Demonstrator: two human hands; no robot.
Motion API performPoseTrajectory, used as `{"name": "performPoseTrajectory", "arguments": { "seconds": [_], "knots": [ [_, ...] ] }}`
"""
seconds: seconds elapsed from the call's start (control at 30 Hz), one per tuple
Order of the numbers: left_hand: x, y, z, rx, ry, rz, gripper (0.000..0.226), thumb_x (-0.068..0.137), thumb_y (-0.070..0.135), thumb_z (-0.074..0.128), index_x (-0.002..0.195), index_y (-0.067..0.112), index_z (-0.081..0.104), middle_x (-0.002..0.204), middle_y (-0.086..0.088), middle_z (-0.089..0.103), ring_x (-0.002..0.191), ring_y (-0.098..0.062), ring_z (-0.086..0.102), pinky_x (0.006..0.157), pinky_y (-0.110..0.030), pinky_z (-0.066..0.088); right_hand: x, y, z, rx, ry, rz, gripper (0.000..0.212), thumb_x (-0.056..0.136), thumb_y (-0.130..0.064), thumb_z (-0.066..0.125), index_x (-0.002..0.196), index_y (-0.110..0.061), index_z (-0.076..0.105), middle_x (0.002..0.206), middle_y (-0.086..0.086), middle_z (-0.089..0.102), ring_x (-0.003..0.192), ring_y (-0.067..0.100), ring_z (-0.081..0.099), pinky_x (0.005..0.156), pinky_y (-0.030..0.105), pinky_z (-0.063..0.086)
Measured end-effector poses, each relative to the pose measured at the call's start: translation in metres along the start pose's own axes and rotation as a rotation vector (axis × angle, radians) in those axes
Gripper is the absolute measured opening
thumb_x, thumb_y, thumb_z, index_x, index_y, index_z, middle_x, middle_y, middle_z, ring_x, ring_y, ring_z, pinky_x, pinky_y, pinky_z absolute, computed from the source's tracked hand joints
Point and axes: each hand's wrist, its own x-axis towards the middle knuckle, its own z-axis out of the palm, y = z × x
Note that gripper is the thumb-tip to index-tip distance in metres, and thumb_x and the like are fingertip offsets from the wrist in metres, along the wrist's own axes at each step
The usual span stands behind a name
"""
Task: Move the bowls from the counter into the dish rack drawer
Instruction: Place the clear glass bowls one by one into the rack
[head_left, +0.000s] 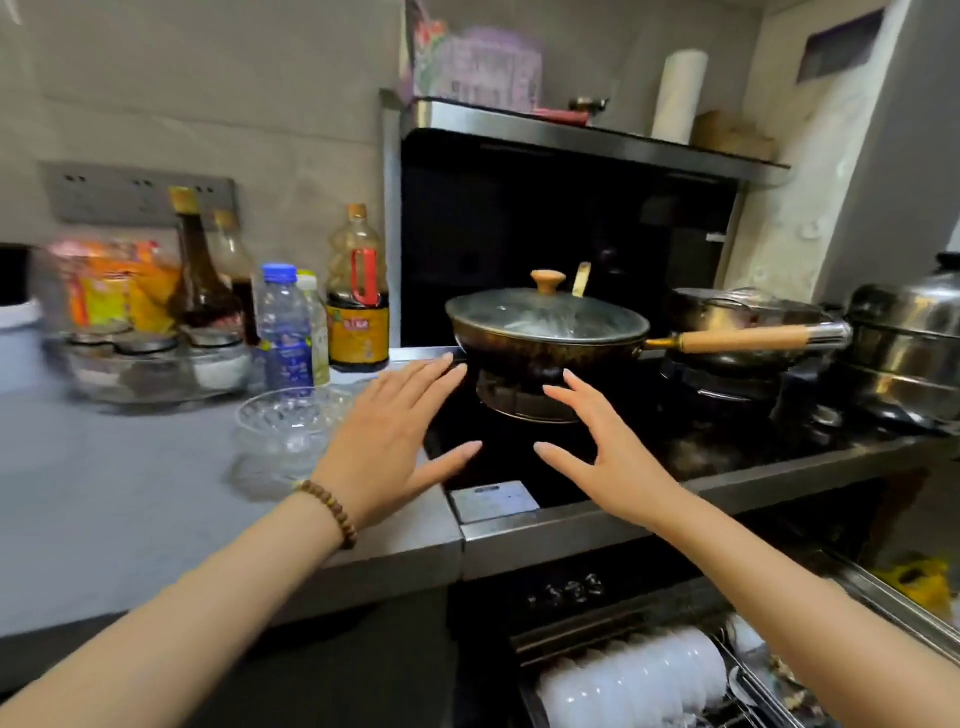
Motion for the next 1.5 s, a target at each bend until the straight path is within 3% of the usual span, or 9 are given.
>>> {"name": "performPoseTrajectory", "arguments": {
  "seconds": [0.27,0.5,0.6,0.7,0.9,1.03,1.1,1.33,1.5],
  "knots": [
    [-0.045,-0.101,-0.031,0.062,-0.006,-0.285,0.088,0.077,0.075,0.019,0.145,0.021,0.027,0.154,0.0,0.027,0.14,-0.017,0.026,0.116,-0.034,0.02,0.059,-0.063,0.068,0.074,-0.127,-0.077,0.062,0.088,-0.036,0.06,0.143,-0.034,0.031,0.158,-0.013,0.009,0.145,0.009,0.014,0.113,0.03,0.02],
    [-0.066,-0.142,-0.016,-0.261,-0.09,-0.566,0.09,0.066,0.08,0.037,0.142,0.033,0.031,0.15,0.0,0.034,0.138,-0.017,0.03,0.112,-0.039,0.029,0.091,-0.093,0.122,0.055,-0.219,-0.12,0.063,0.087,-0.04,0.061,0.143,-0.03,0.033,0.159,-0.007,0.011,0.145,0.009,0.012,0.113,0.024,0.014],
    [-0.067,-0.147,-0.008,-0.46,-0.087,-0.624,0.084,0.063,0.077,0.044,0.137,0.037,0.037,0.144,0.004,0.043,0.129,-0.015,0.041,0.102,-0.031,0.034,0.102,-0.098,0.14,0.064,-0.259,-0.089,0.061,0.087,-0.041,0.06,0.141,-0.029,0.035,0.158,-0.005,0.013,0.145,0.011,0.016,0.114,0.026,0.015],
    [-0.067,-0.15,-0.003,-0.536,-0.08,-0.607,0.076,0.062,0.076,0.048,0.128,0.039,0.046,0.14,0.007,0.047,0.123,-0.009,0.043,0.098,-0.025,0.033,0.109,-0.1,0.152,0.098,-0.274,-0.049,0.054,0.085,-0.044,0.061,0.134,-0.029,0.045,0.157,-0.005,0.02,0.142,0.012,0.025,0.115,0.029,0.022],
    [-0.066,-0.155,-0.001,-0.521,-0.094,-0.6,0.065,0.057,0.079,0.049,0.098,0.03,0.061,0.12,0.009,0.059,0.113,-0.008,0.051,0.1,-0.034,0.04,0.111,-0.095,0.16,0.114,-0.272,-0.048,0.031,0.081,-0.046,0.066,0.103,-0.024,0.068,0.146,-0.007,0.041,0.135,0.008,0.035,0.101,0.019,0.019],
    [-0.065,-0.154,0.001,-0.532,-0.034,-0.618,0.06,0.054,0.079,0.052,0.072,0.022,0.055,0.095,0.01,0.064,0.098,-0.009,0.056,0.082,-0.031,0.041,0.112,-0.095,0.16,0.111,-0.271,-0.077,0.025,0.082,-0.04,0.067,0.088,-0.016,0.07,0.137,-0.006,0.052,0.128,0.01,0.045,0.1,0.022,0.025],
    [-0.064,-0.152,0.002,-0.529,-0.021,-0.62,0.059,0.054,0.077,0.053,0.07,0.02,0.052,0.094,0.008,0.063,0.096,-0.01,0.055,0.083,-0.031,0.042,0.112,-0.095,0.159,0.115,-0.285,-0.092,0.018,0.083,-0.037,0.067,0.084,-0.019,0.067,0.133,-0.006,0.056,0.124,0.01,0.049,0.1,0.024,0.028],
    [-0.057,-0.145,0.0,-0.565,0.075,-0.612,0.05,0.057,0.066,0.059,0.067,0.017,0.05,0.073,0.006,0.056,0.08,-0.013,0.053,0.078,-0.033,0.044,0.112,-0.099,0.151,0.154,-0.323,-0.094,0.021,0.085,-0.034,0.064,0.086,-0.013,0.067,0.13,-0.004,0.06,0.125,0.012,0.05,0.109,0.035,0.03],
    [-0.041,-0.135,-0.011,-0.565,0.236,-0.515,0.047,0.058,0.066,0.061,0.064,0.02,0.05,0.075,0.007,0.057,0.087,-0.014,0.055,0.082,-0.032,0.044,0.112,-0.105,0.122,0.162,-0.245,-0.187,0.023,0.085,-0.033,0.064,0.092,-0.012,0.07,0.124,-0.005,0.063,0.116,0.007,0.055,0.104,0.033,0.039]
  ]
}}
